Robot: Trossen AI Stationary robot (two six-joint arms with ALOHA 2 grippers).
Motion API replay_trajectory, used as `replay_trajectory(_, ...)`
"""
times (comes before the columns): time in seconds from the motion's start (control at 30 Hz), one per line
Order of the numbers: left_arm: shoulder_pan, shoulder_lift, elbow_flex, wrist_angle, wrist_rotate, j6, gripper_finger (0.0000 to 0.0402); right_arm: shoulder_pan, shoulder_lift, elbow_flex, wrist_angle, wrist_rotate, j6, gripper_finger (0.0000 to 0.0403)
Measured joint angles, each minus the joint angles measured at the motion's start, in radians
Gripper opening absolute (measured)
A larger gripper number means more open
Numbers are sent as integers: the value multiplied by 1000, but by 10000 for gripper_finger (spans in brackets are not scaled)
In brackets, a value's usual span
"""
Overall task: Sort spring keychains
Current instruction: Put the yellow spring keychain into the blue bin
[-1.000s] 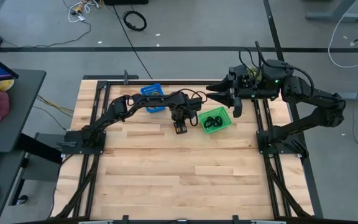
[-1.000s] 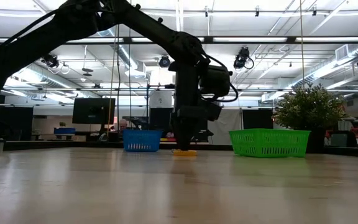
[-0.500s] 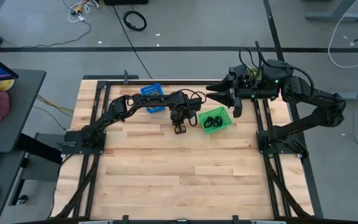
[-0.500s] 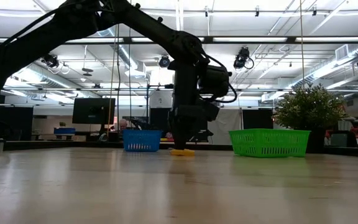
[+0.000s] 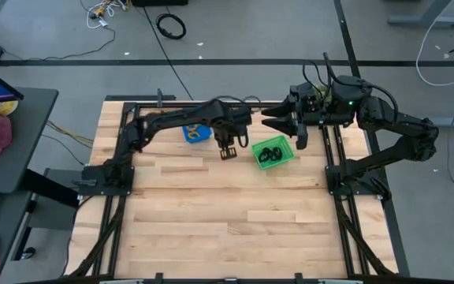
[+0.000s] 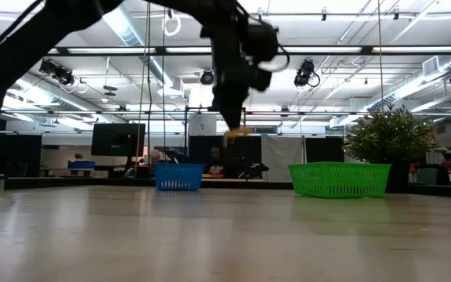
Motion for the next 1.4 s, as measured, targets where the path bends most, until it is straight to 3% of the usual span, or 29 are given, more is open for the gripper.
replay_trajectory(0.27, -21, -185, 76, 14, 4, -1, 12, 0, -6, 0, -3, -12, 0, 164)
replay_trajectory(0.43, -40, -280, 85, 150, 9, 7, 9, 0, -27, 0, -4, -12, -19, 164)
replay_trajectory(0.7, -94, -322, 62, 421, 42, 19, 9, 0, -64, 0, -3, -1, -27, 164)
replay_trajectory(1.03, -163, -359, -177, 780, 112, -11, 9, 0, -89, 0, -14, 7, -30, 164)
replay_trajectory(1.23, -165, -461, -412, 1241, 156, -115, 9, -4, -90, 0, -18, 36, -47, 164)
replay_trajectory(1.4, -144, -567, -605, 1428, 205, -163, 9, -9, -90, 0, -18, 36, -47, 164)
